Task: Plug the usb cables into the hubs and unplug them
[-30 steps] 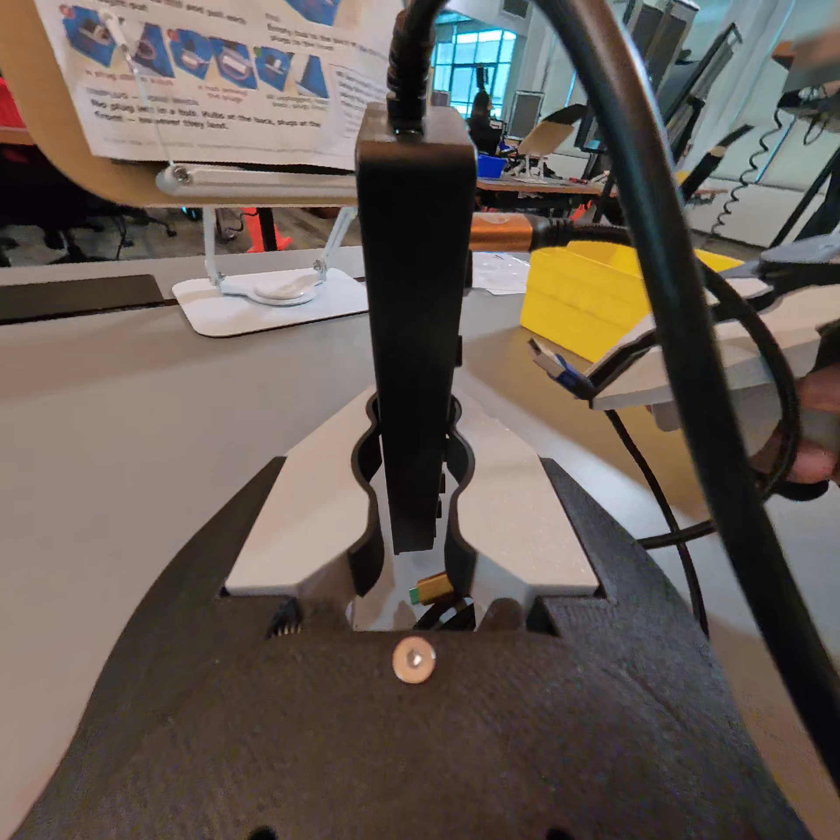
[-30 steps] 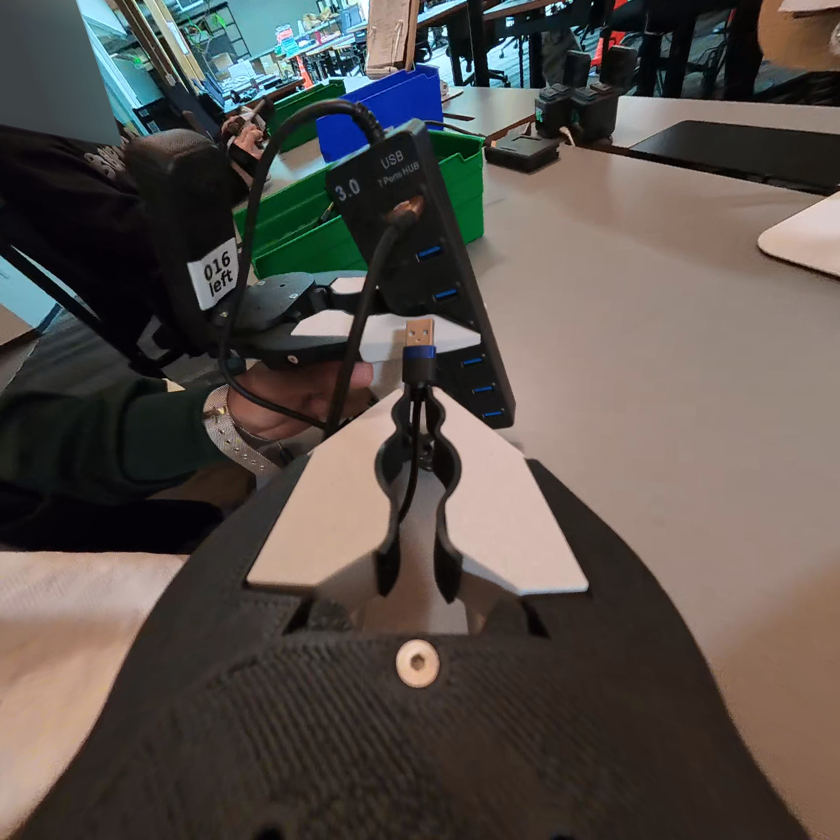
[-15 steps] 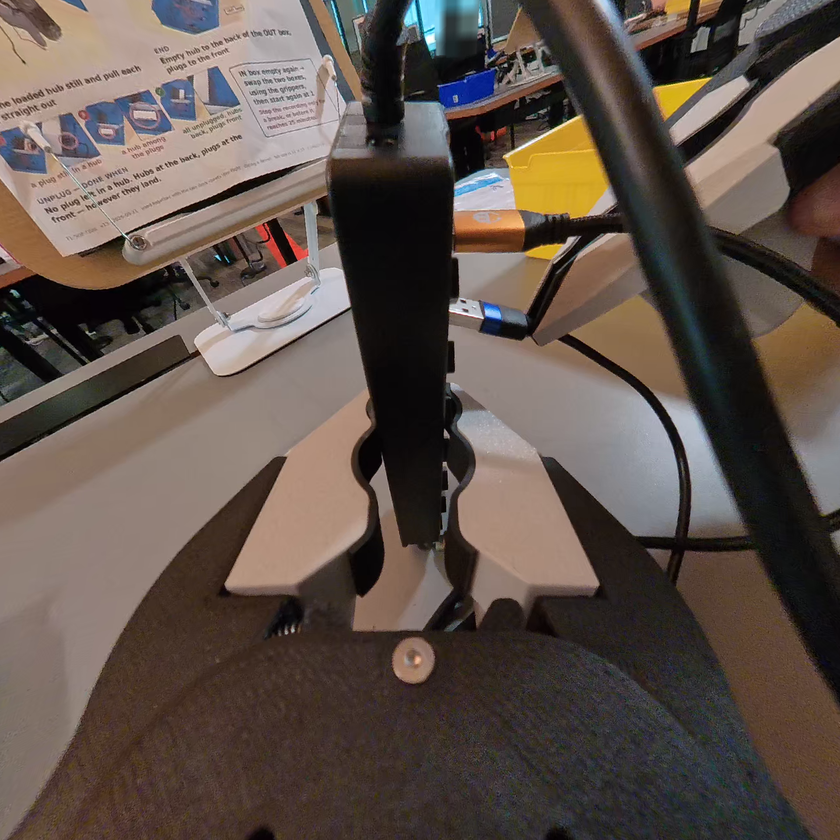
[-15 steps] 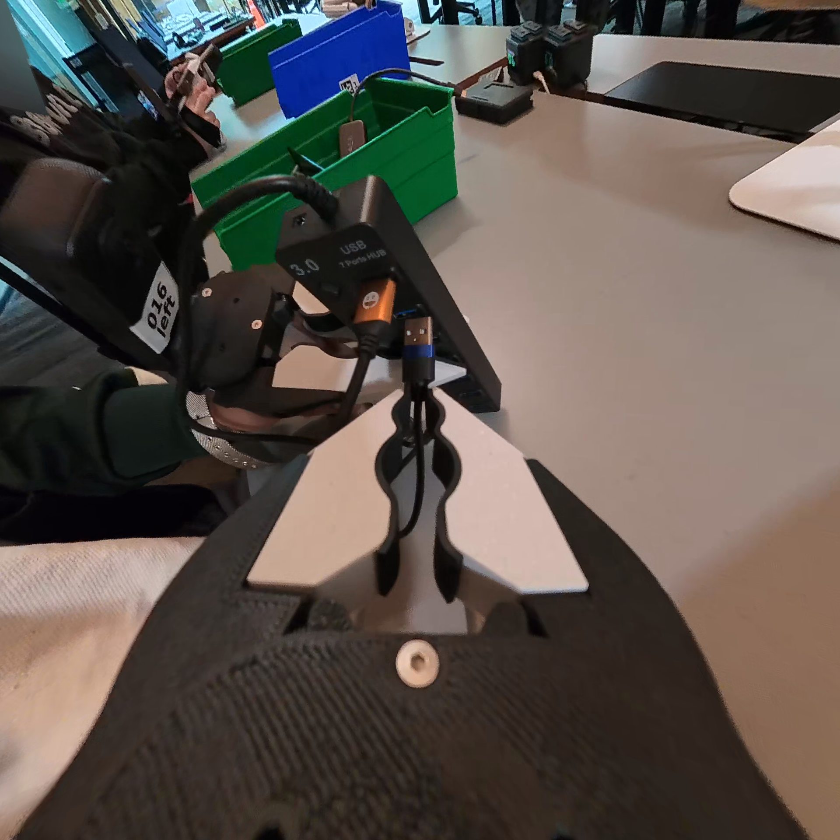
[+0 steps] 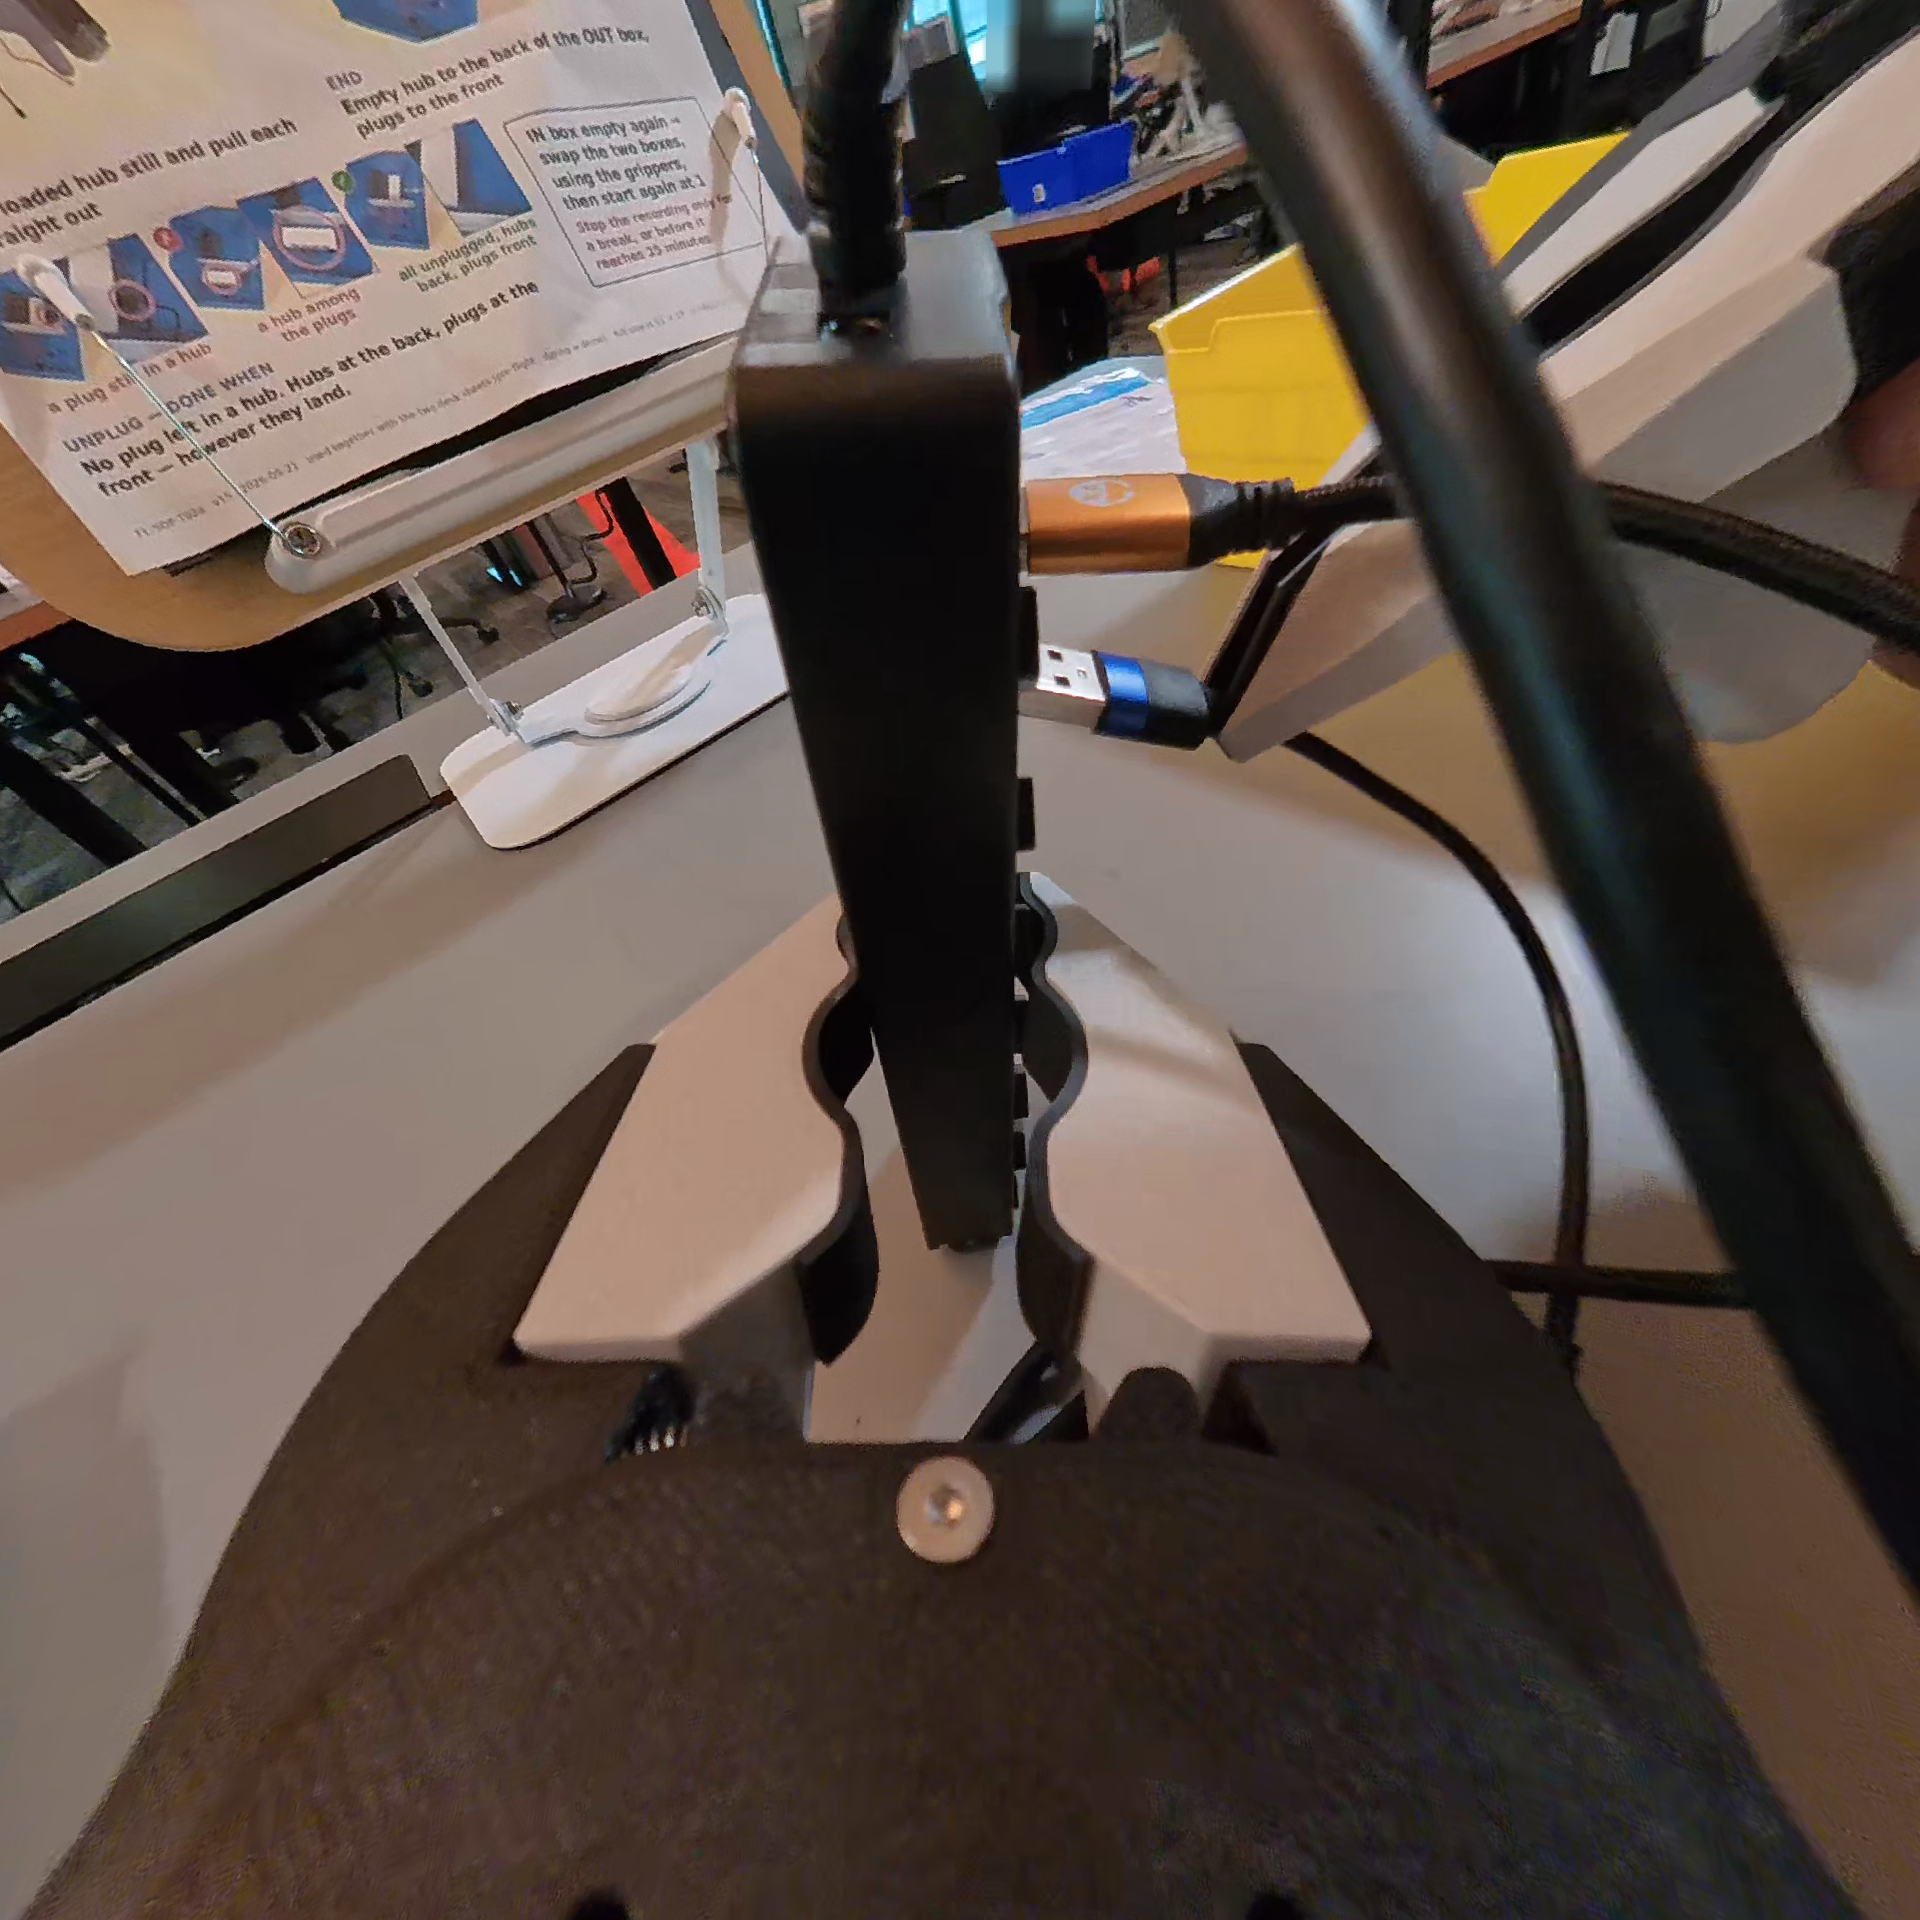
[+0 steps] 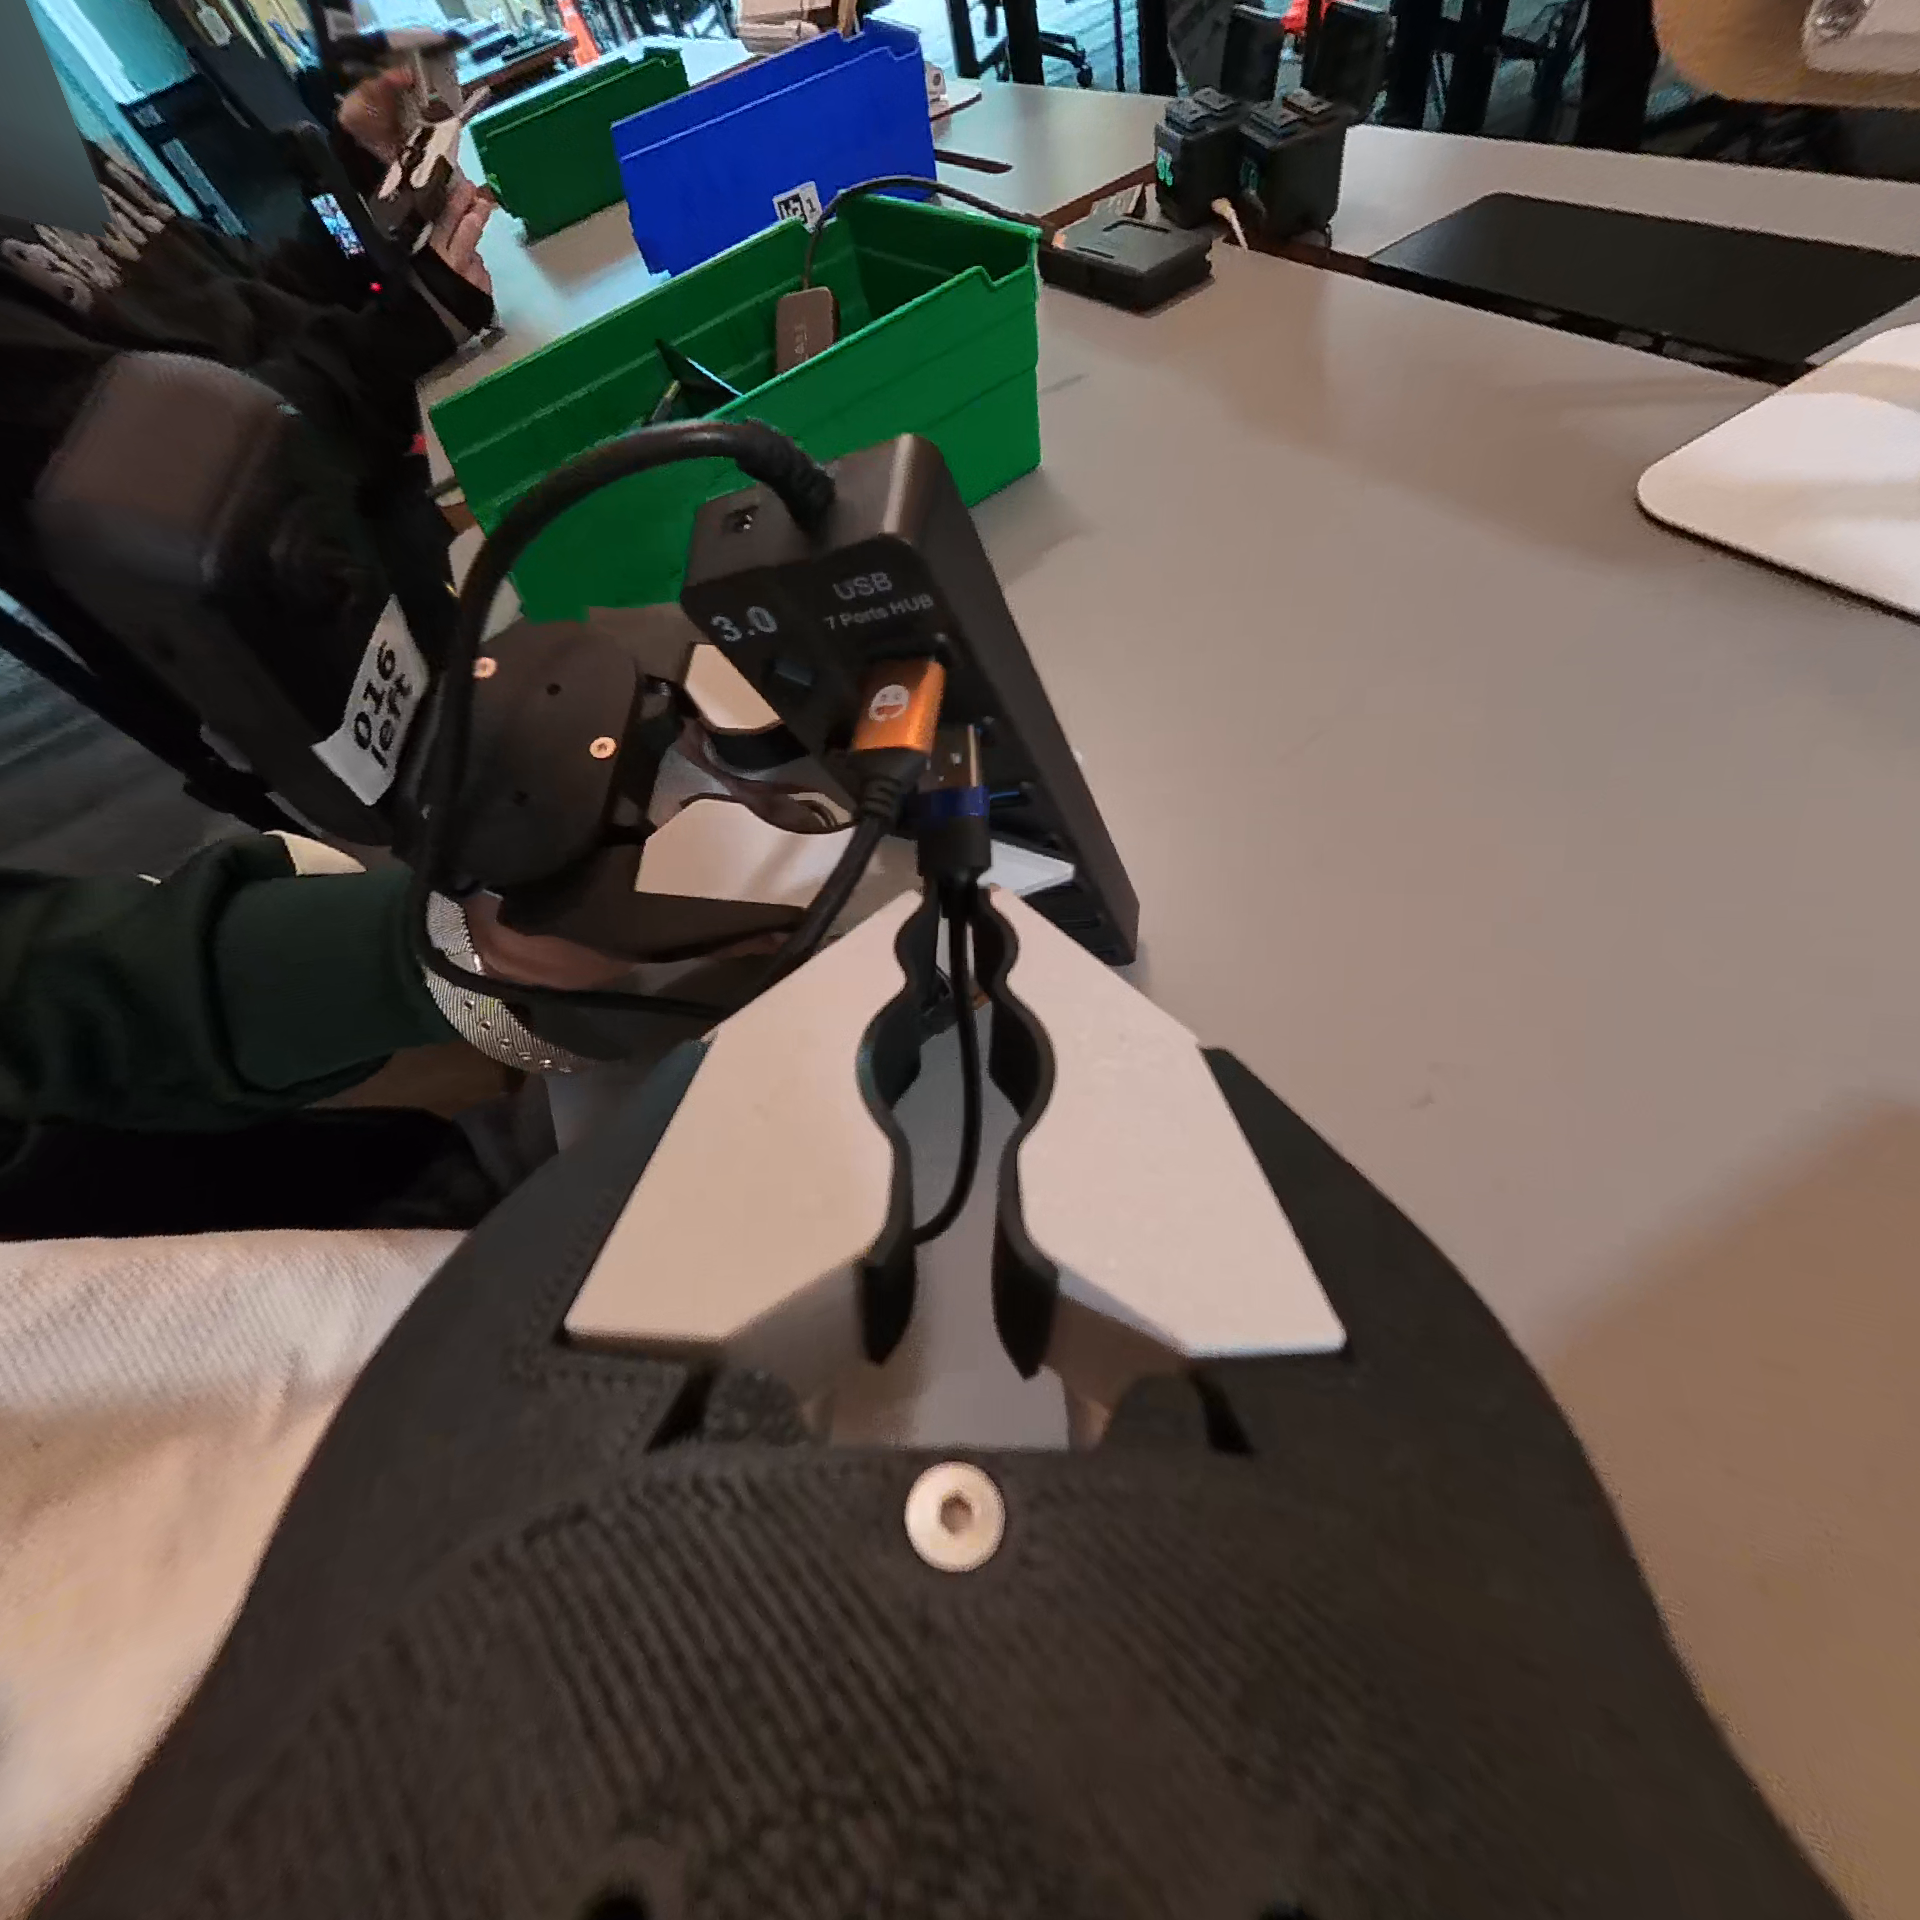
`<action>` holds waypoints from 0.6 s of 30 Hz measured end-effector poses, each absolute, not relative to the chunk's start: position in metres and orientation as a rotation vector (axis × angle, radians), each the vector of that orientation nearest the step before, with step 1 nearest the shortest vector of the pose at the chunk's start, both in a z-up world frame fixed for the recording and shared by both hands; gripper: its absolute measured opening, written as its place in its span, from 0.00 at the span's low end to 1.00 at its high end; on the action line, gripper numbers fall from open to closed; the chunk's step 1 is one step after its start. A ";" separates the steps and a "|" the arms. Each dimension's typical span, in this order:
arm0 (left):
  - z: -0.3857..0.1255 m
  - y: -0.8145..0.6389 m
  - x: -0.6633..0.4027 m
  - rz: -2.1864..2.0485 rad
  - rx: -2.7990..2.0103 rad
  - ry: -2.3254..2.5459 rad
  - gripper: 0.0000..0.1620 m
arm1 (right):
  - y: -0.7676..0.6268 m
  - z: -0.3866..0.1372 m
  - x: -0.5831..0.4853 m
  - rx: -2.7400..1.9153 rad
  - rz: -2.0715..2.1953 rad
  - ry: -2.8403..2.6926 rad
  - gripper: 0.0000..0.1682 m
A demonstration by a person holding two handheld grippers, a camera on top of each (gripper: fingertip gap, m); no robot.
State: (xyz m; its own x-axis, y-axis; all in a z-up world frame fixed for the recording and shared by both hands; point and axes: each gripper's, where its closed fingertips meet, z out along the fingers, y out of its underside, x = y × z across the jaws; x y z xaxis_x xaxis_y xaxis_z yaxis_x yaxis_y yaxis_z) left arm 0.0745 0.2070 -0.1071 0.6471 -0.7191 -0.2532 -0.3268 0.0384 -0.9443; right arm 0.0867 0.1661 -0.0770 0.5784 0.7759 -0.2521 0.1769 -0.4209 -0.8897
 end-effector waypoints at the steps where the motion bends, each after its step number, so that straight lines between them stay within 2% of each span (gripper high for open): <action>1: -0.107 0.207 0.075 -0.363 -1.555 0.901 0.13 | 0.166 -0.078 0.087 -1.925 0.852 -0.760 0.03; 18: -0.105 0.209 0.073 -0.214 -1.494 0.922 0.14 | 0.164 -0.085 0.089 -1.995 0.823 -0.769 0.03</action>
State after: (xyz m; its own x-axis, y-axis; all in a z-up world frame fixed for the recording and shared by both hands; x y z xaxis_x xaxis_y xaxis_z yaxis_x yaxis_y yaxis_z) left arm 0.0726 0.2089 -0.1048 0.6574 -0.6455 -0.3889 -0.4082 0.1288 -0.9038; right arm 0.0889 0.1644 -0.0852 0.5990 0.7549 -0.2671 0.2147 -0.4728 -0.8546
